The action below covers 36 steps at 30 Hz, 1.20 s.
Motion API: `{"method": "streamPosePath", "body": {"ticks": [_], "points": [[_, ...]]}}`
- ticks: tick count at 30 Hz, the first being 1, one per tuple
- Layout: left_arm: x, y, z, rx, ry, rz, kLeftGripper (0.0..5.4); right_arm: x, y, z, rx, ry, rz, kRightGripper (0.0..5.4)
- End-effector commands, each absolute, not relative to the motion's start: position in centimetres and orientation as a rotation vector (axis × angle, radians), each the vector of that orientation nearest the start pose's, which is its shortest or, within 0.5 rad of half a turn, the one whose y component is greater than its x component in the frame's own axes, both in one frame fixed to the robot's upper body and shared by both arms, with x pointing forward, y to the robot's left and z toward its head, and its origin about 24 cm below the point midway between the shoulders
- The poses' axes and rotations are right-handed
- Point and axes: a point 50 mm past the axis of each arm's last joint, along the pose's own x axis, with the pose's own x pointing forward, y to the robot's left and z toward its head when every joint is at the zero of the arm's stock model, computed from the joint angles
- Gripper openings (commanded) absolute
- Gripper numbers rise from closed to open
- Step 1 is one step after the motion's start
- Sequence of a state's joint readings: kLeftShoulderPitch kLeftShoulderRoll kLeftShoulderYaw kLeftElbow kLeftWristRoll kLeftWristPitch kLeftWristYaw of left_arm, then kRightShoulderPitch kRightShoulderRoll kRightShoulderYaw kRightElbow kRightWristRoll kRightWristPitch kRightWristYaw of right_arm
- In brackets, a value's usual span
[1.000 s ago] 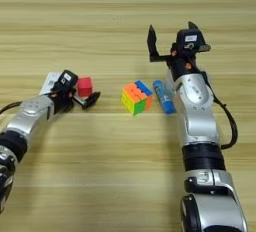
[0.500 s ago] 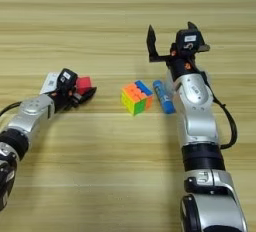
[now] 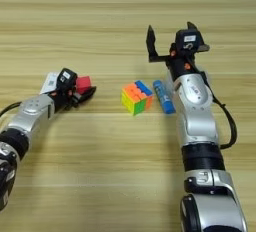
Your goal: Move the objects on the table
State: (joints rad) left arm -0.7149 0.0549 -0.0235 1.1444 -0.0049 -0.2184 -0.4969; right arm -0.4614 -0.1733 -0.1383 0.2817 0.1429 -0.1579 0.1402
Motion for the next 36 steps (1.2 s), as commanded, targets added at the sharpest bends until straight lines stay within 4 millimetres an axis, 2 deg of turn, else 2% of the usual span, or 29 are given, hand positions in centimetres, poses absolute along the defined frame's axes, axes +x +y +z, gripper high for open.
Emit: {"method": "streamPosePath", "body": {"ticks": [1,8,14,23,27,36], "points": [[34.6,9.5,2.0,0.097,0.218,-0.666,3.11,33.5,-18.1,13.1,-0.016,-0.334,0.093,5.40],[34.2,9.2,2.6,0.107,0.171,-0.723,3.11,33.5,-18.1,13.1,-0.016,-0.333,0.094,5.40],[32.9,9.0,3.2,0.092,0.141,-0.800,3.11,33.5,-18.0,13.2,-0.015,-0.334,0.094,5.40],[30.0,9.3,3.3,0.102,0.194,-0.872,3.11,33.5,-18.0,13.2,-0.014,-0.334,0.093,5.40],[28.6,9.1,2.6,0.108,0.249,-0.926,3.11,33.5,-18.0,13.2,-0.014,-0.334,0.092,5.40],[27.7,8.6,2.2,0.107,0.297,-0.982,3.11,33.5,-17.9,13.2,-0.014,-0.334,0.092,5.40]]}}
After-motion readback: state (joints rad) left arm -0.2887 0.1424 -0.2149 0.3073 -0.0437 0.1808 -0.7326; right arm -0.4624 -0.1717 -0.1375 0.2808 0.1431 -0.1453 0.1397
